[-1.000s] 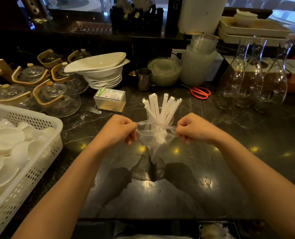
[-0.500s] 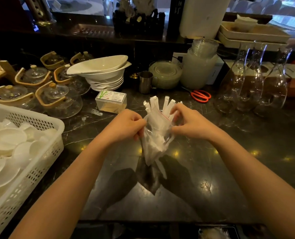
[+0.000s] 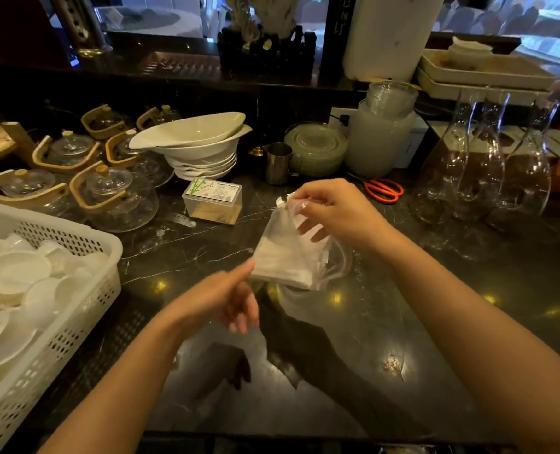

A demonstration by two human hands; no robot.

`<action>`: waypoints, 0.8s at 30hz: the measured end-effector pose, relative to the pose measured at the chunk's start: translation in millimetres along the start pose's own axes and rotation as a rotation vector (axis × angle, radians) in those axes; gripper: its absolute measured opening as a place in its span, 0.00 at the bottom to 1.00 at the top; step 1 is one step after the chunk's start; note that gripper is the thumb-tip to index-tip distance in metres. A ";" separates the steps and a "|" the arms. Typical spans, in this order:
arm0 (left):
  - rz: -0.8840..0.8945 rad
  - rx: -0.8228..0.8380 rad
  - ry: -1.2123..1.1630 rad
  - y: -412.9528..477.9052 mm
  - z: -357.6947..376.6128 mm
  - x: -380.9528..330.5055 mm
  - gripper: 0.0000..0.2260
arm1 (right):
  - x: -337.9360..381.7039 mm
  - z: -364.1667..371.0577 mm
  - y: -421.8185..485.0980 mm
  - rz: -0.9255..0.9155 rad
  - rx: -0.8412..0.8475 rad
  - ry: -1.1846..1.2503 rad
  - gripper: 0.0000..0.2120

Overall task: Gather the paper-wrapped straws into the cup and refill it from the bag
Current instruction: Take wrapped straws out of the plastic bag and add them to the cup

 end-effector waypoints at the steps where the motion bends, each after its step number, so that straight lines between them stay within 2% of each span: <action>1: -0.068 0.055 -0.122 0.1 7.5 14.3 0.31 | 4.0 -3.6 0.7 -0.017 -0.028 0.042 0.06; 4: -0.080 0.109 -0.557 8.2 27.1 25.7 0.31 | 16.5 -14.3 2.4 -0.069 -0.080 0.157 0.07; 6: 0.014 0.111 -0.803 13.8 33.6 11.2 0.29 | 23.9 -21.8 2.7 -0.104 -0.094 0.227 0.08; 8: 0.141 0.128 -1.020 17.7 33.4 -10.9 0.33 | 29.3 -28.7 1.4 -0.140 -0.105 0.279 0.07; 10: 0.251 0.104 -1.124 21.7 26.6 -32.6 0.36 | 30.5 -35.5 -0.5 -0.169 -0.113 0.322 0.07; 12: 0.308 0.025 -1.137 27.4 18.1 -51.8 0.27 | 26.7 -41.7 -2.4 -0.174 -0.114 0.362 0.07; 15: 0.299 -0.098 -1.099 39.8 6.7 -72.7 0.14 | 13.7 -51.3 -3.9 -0.153 -0.095 0.382 0.06; 19: 0.274 -0.255 -0.922 57.6 -6.6 -92.4 0.11 | -8.6 -61.3 -1.6 -0.141 -0.010 0.373 0.05; 22: 0.302 -0.333 -0.797 69.2 -15.2 -107.4 0.07 | -32.8 -67.5 9.1 -0.087 0.104 0.293 0.19; 24: 0.310 -0.379 -0.720 77.5 -19.8 -114.0 0.12 | -49.2 -67.8 17.1 -0.031 0.218 0.297 0.30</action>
Point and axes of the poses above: each hand's wrist, its own y-axis towards the middle knuckle, its own z-axis out of the palm, x = y × z, the point moved 6 cm from there along y, towards the middle knuckle, and after that the axes turned 5 degrees about -y, right-handed, at the moved point
